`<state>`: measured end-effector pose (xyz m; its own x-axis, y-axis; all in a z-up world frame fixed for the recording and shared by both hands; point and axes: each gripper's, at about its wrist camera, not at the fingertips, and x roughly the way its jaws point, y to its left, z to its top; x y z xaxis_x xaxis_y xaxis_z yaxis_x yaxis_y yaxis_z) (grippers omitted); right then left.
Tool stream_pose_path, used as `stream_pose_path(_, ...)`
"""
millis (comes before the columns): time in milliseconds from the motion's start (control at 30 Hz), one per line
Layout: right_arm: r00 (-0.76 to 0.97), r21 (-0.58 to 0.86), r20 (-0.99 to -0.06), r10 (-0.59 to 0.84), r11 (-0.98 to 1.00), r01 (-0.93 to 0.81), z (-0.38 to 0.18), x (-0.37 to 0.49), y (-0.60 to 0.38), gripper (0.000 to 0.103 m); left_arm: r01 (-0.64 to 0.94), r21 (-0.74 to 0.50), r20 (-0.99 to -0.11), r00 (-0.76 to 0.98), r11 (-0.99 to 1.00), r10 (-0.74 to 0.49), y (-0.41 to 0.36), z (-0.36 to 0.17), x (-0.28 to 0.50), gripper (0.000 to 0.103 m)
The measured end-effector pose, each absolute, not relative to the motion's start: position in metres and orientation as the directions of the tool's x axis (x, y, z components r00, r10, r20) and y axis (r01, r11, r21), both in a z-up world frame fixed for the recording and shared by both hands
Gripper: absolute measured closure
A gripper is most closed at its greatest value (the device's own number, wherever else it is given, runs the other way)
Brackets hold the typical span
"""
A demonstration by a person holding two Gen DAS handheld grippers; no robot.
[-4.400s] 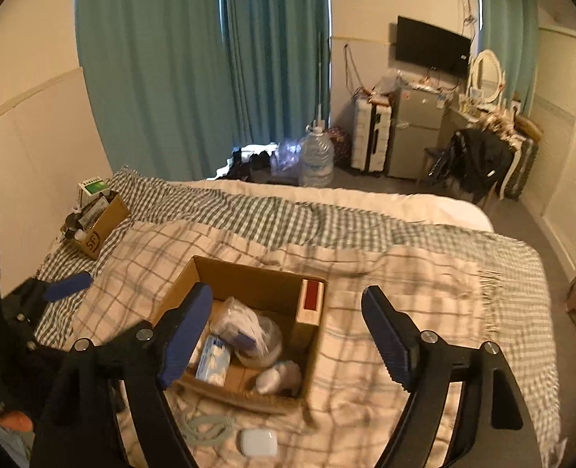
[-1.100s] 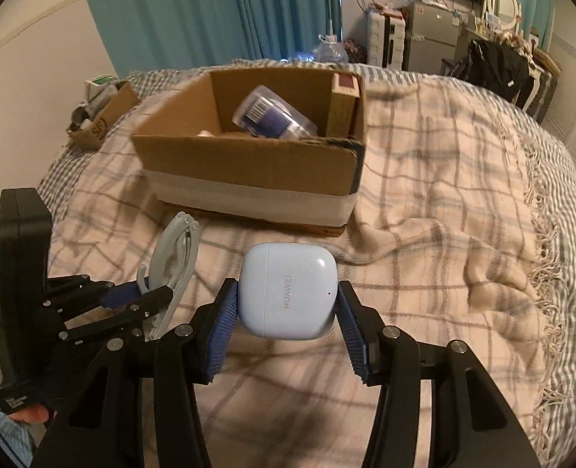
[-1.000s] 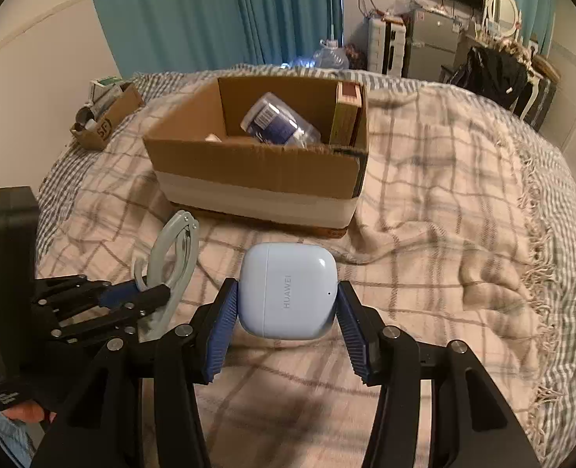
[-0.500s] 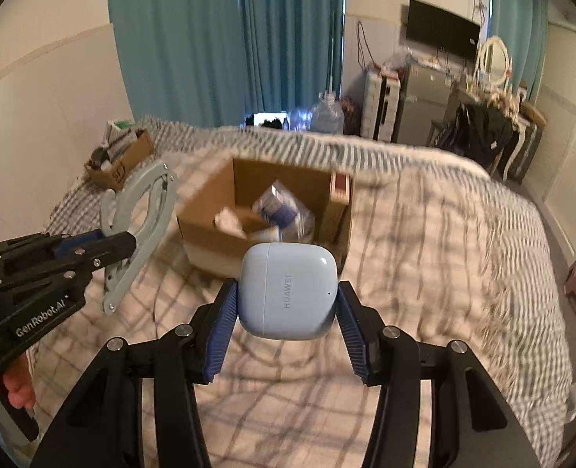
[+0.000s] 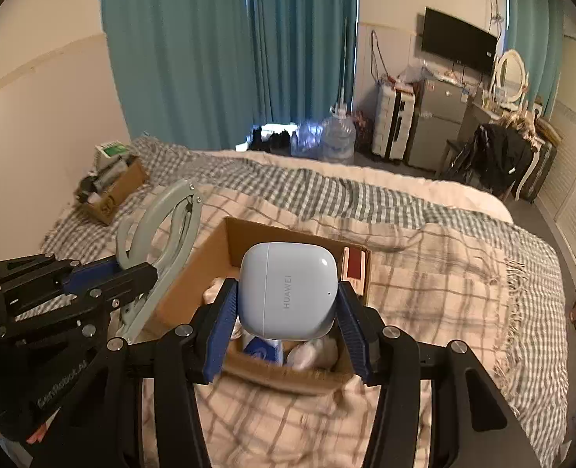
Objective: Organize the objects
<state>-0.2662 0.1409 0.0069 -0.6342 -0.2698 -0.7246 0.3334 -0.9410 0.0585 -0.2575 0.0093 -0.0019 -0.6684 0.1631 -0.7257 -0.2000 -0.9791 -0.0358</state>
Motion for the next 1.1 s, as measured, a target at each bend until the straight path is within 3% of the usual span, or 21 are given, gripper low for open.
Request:
stream_pose_path(367,-0.5,0.104,-0.831,-0.242,-0.952,0.289,-0.102,-0.315,0.15,0.053,-0.21,-0.065,-0.828,-0.534,-0.976,0.17,0.024,-0.088,-0.308,0.09)
stream_pose_path(533,-0.523,0.103,-0.818,-0.24,-0.955,0.278,-0.104,-0.308,0.156,0.053,-0.241,-0.037,-0.828,-0.536,-0.97,0.165,0.035,-0.093,-0.303,0.09)
stream_pose_path(600,-0.557,0.098,-0.796,-0.239,-0.958,0.27,-0.092,-0.304,0.158,0.042,-0.242,-0.036,-0.828,-0.536,-0.97,0.165,0.036,-0.089,-0.303,0.088)
stream_pose_path(700,-0.599,0.092,-0.765,-0.234,-0.962,0.257,-0.069,-0.297,0.163,0.037,-0.222,-0.043,-0.817,-0.553,-0.974,0.162,0.032,-0.077,-0.298,0.085)
stream_pose_path(767,-0.623,0.081,-0.751,-0.218,-0.967,0.242,-0.053,-0.291,0.168,0.036,-0.219,-0.051,-0.803,-0.571,-0.974,0.17,0.029,-0.064,-0.292,0.077)
stream_pose_path(833,-0.644,0.083,-0.734,-0.216,-0.969,0.231,-0.038,-0.282,0.174,0.031,-0.21,-0.041,-0.783,-0.601,-0.977,0.162,0.026,-0.048,-0.282,0.048)
stream_pose_path(1000,-0.699,0.071,-0.686,-0.202,-0.975,0.211,0.006,-0.248,0.185,0.023,-0.199,-0.02,-0.708,-0.689,-0.98,0.154,0.019,0.007,-0.248,0.036)
stream_pose_path(1100,-0.728,0.066,-0.657,-0.197,-0.977,0.205,0.031,-0.227,0.192,0.019,-0.18,-0.011,-0.663,-0.735,-0.984,0.142,0.016,0.034,-0.228,0.018)
